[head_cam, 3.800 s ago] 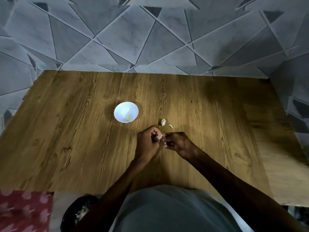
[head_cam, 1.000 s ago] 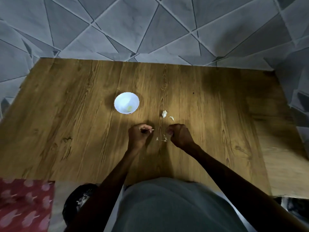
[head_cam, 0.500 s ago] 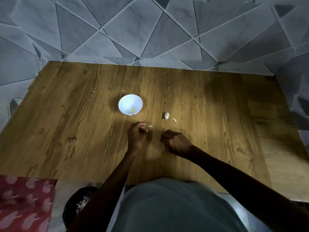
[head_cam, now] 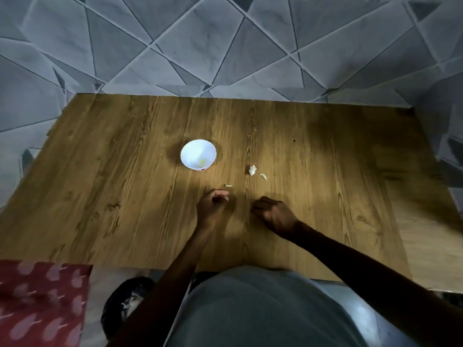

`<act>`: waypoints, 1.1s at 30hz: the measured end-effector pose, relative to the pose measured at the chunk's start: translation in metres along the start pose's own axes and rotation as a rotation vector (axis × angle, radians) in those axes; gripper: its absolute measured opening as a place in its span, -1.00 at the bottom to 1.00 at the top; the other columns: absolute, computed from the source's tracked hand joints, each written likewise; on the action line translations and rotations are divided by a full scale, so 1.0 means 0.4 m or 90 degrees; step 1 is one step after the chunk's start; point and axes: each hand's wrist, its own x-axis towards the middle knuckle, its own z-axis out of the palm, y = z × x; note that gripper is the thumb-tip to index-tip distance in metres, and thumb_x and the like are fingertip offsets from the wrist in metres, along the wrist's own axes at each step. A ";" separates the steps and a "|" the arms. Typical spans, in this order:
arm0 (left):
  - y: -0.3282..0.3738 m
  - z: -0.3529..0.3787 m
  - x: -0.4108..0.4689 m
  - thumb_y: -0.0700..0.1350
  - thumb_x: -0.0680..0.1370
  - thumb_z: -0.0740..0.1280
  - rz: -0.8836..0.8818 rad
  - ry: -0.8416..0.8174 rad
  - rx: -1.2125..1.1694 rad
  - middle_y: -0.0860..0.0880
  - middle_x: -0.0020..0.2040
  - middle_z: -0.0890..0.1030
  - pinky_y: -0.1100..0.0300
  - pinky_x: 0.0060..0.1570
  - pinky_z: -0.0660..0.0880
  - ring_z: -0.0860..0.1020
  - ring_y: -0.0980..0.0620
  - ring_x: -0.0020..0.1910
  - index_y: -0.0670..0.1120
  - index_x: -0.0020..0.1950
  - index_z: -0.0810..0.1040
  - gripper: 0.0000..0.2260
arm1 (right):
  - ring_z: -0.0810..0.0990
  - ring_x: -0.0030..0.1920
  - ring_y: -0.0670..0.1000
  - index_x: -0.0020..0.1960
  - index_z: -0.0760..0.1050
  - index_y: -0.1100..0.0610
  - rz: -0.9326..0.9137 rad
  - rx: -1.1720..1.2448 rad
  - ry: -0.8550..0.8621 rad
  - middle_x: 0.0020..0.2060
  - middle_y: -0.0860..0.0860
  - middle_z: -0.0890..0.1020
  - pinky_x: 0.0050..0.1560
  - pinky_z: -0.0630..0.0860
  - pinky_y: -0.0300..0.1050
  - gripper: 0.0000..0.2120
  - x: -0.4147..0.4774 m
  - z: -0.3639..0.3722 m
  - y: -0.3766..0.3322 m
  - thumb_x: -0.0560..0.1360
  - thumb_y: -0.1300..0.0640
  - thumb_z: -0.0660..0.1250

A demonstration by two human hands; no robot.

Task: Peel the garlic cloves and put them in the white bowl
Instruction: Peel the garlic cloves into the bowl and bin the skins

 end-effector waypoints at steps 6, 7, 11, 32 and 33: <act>0.044 0.005 -0.014 -0.23 0.59 0.29 -0.255 -0.093 -0.421 -0.14 -0.06 0.64 0.20 -0.03 0.56 0.62 -0.01 -0.10 -0.20 0.06 0.61 -0.87 | 0.64 -0.10 0.19 0.03 0.59 0.28 0.034 -0.081 -0.004 -0.07 0.21 0.65 -0.20 0.61 0.02 -0.75 0.041 0.014 -0.008 0.37 0.33 0.49; 0.046 0.010 -0.013 -0.19 0.60 0.29 -0.308 -0.099 -0.468 -0.15 -0.03 0.65 0.18 0.01 0.55 0.62 -0.01 -0.07 -0.20 0.06 0.61 -0.86 | 0.64 -0.09 0.18 0.06 0.58 0.28 0.105 -0.022 0.020 -0.06 0.20 0.65 -0.15 0.61 0.02 -0.77 0.048 0.018 -0.020 0.40 0.35 0.46; 0.070 0.033 -0.021 -0.07 0.66 0.18 -0.428 -0.097 -0.567 -0.15 -0.12 0.67 0.17 -0.07 0.56 0.64 -0.01 -0.16 -0.19 -0.02 0.60 -0.73 | 0.62 -0.27 -0.18 -0.17 0.63 0.16 0.396 0.361 0.176 -0.25 -0.06 0.65 -0.25 0.53 -0.30 -0.85 0.106 -0.031 -0.103 0.40 0.39 0.42; 0.071 -0.008 0.026 -0.14 0.67 0.00 -0.507 -0.024 -0.758 -0.12 -0.21 0.62 0.18 -0.13 0.48 0.54 -0.01 -0.14 -0.21 -0.07 0.54 -0.65 | 0.53 0.25 0.23 0.33 0.51 0.24 0.246 0.020 -0.056 0.27 0.20 0.55 0.24 0.48 0.05 -0.56 0.171 -0.061 -0.005 0.47 0.43 0.24; 0.075 -0.010 0.027 -0.13 0.68 0.00 -0.505 -0.024 -0.759 -0.13 -0.19 0.61 0.18 -0.11 0.48 0.53 -0.02 -0.14 -0.22 -0.07 0.53 -0.64 | 0.51 0.26 0.24 0.33 0.49 0.25 0.206 -0.023 -0.078 0.28 0.21 0.53 0.24 0.46 0.09 -0.59 0.180 -0.058 -0.009 0.50 0.40 0.22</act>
